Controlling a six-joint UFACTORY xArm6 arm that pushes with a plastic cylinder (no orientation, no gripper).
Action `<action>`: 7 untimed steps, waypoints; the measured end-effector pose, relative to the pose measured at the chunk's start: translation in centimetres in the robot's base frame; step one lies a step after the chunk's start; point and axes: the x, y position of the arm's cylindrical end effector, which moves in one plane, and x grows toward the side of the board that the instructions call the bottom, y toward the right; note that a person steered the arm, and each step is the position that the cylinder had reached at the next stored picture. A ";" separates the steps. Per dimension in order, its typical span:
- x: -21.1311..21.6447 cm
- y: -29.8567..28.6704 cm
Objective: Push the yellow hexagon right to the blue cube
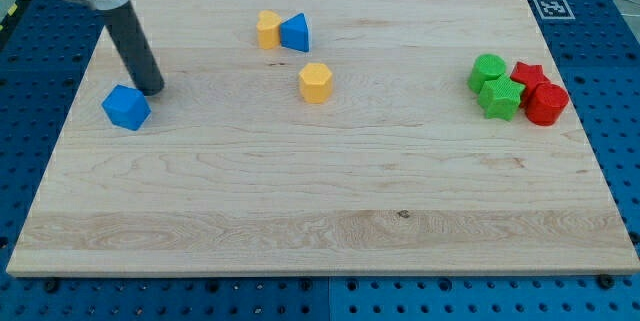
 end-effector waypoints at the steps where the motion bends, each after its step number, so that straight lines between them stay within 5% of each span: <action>1: 0.1 4.0; 5: 2.5 30.9; 7: -2.1 27.2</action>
